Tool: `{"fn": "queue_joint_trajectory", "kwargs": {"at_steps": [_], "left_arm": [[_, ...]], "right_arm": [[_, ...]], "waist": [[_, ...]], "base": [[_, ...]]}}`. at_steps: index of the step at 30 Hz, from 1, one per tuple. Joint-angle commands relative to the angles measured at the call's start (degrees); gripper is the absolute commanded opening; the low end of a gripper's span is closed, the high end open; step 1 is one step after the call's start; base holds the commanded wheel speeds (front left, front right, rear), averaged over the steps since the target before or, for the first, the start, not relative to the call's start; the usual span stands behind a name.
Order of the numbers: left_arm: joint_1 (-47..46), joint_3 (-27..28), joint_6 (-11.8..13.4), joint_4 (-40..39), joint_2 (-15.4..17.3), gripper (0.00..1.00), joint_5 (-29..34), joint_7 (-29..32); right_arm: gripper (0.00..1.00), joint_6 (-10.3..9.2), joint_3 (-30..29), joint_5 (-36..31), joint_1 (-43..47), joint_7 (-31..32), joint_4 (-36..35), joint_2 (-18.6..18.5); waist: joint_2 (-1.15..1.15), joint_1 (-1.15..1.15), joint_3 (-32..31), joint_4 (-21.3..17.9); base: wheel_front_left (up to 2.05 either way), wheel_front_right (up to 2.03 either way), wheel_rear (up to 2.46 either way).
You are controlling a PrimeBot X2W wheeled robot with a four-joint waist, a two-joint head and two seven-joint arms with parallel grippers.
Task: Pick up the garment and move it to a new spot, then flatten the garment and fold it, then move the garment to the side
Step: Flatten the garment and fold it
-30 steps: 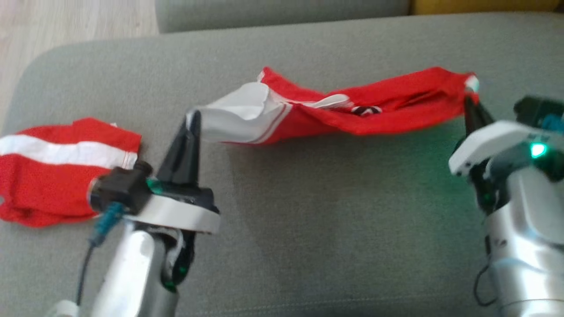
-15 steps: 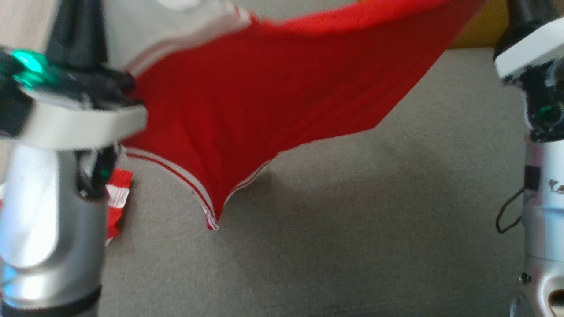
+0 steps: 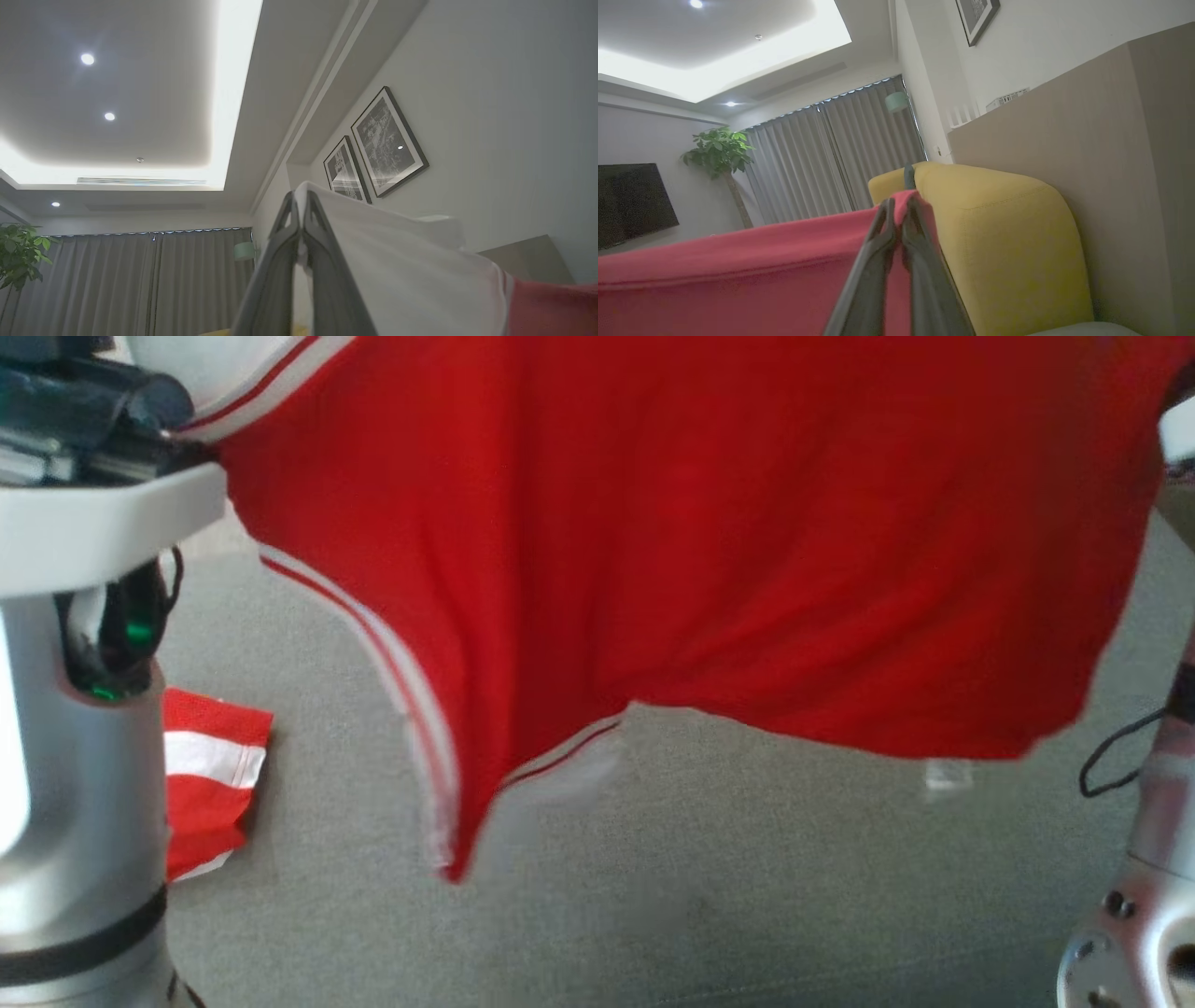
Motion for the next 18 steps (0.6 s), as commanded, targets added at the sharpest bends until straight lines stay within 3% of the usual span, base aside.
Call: {"fn": "queue_joint_trajectory", "kwargs": {"at_steps": [1, 7, 11, 18], "left_arm": [[-4.2, 2.7, 0.3, -0.9, 2.9, 0.0, -0.5, 0.7], [-7.6, 1.1, -0.4, 3.6, 4.0, 0.0, -1.9, 2.8], [-12.8, -1.1, -0.8, 8.0, 5.6, 0.0, -1.5, 3.7], [-30.7, -2.7, -1.2, 23.5, 6.7, 0.0, -1.7, 2.8]], "right_arm": [[0.0, -0.05, 0.2, -1.0, -4.5, 1.2, -2.5, 0.8], [0.0, -0.05, -0.3, 0.2, -6.7, 2.9, -0.4, 1.0], [0.0, -0.05, 0.0, -1.8, -10.8, 1.7, 3.7, 1.1], [0.0, -0.05, 0.9, -6.7, -26.9, -6.7, 16.0, 1.1]], "waist": [[0.0, 0.0, 0.3, -0.1], [0.0, 0.0, 3.2, -0.6], [0.0, 0.0, 8.5, -0.8], [0.0, 0.0, 20.8, 0.4]], "base": [[0.0, 0.0, 0.0], [0.0, 0.0, 0.0], [0.0, 0.0, 0.0], [0.0, 0.0, 0.0]]}}
